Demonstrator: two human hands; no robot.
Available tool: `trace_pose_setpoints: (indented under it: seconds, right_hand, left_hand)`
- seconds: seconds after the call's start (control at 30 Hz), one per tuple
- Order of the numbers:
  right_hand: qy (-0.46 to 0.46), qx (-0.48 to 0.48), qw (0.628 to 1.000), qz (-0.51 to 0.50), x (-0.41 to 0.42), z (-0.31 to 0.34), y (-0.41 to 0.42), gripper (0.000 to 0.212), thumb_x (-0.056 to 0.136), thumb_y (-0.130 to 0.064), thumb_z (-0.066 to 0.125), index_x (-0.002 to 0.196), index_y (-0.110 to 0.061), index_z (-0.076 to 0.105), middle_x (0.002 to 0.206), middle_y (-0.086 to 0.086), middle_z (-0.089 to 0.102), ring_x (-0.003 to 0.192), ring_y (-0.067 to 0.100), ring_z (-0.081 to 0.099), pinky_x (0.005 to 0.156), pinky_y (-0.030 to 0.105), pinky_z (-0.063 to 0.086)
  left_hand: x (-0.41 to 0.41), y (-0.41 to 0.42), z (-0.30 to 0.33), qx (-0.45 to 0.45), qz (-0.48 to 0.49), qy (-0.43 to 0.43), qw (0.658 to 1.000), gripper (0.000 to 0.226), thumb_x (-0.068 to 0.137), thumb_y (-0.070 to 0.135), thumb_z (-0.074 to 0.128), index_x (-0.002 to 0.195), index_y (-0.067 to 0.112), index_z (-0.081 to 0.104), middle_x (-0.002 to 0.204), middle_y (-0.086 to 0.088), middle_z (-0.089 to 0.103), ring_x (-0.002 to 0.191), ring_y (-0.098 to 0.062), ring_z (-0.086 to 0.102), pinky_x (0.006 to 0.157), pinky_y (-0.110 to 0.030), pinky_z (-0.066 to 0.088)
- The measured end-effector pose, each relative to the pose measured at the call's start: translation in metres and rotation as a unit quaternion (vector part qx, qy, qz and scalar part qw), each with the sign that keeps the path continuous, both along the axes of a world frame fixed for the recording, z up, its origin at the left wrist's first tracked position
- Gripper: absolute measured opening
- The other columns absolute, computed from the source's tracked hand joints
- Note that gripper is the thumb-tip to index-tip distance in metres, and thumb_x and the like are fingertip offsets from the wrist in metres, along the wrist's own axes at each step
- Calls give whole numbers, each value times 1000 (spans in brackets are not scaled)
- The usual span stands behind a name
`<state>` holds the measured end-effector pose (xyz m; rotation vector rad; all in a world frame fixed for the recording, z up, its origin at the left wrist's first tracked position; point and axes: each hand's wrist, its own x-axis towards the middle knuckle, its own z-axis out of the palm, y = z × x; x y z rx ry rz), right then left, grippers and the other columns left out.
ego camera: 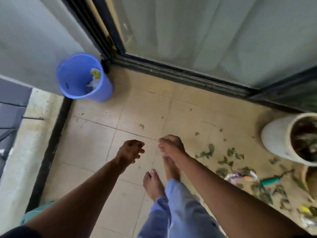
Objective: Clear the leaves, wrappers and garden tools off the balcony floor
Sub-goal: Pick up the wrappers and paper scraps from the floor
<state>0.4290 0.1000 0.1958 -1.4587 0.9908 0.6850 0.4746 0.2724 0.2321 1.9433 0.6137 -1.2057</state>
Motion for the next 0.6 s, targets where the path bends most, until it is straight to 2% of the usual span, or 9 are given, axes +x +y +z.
trace_pose_setpoints:
  seconds: [0.07, 0.17, 0.23, 0.37, 0.5, 0.6]
  right_hand:
    - [1, -30, 1000, -4, -44, -3, -30, 14, 93, -24, 67, 81, -18, 67, 87, 10, 77, 73, 22, 68, 66, 31, 48]
    - [22, -89, 996, 11, -114, -20, -81, 12, 91, -27, 68, 88, -16, 72, 94, 11, 77, 90, 31, 72, 81, 40, 57]
    - [41, -131, 990, 15, -162, -34, -118, 13, 90, -28, 67, 93, -17, 73, 100, 9, 77, 97, 33, 71, 87, 41, 58]
    - [55, -198, 978, 16, -257, -75, -197, 6, 87, -24, 66, 90, -21, 71, 97, 5, 76, 98, 29, 69, 77, 29, 49]
    - [72, -261, 962, 23, -335, -130, -274, 11, 90, -27, 62, 96, -20, 69, 99, 8, 75, 98, 34, 68, 80, 36, 53]
    - [75, -303, 949, 35, -373, -173, -323, 19, 93, -26, 59, 105, -17, 69, 104, 9, 74, 103, 33, 67, 84, 39, 54]
  left_hand:
    - [-33, -30, -9, -6, -29, 12, 999, 22, 103, 28, 54, 111, 21, 73, 103, -7, 78, 81, -22, 63, 74, -31, 48]
    - [-86, -81, -31, -23, -58, 40, 997, 25, 105, 26, 54, 117, 15, 72, 106, -11, 77, 83, -23, 63, 67, -27, 47]
    - [-124, -121, -49, -37, -61, 66, 995, 26, 106, 26, 51, 118, 16, 71, 105, -9, 76, 87, -25, 64, 67, -27, 45]
    - [-199, -209, -95, -50, -87, 109, 989, 23, 107, 29, 48, 113, 23, 69, 101, -4, 75, 90, -25, 65, 74, -29, 46]
    - [-265, -294, -149, -52, -124, 123, 983, 22, 107, 30, 51, 118, 22, 69, 98, -1, 75, 93, -24, 68, 80, -32, 51]
    - [-304, -346, -185, -63, -141, 131, 979, 24, 106, 29, 53, 120, 18, 69, 102, -7, 74, 90, -25, 66, 72, -28, 48]
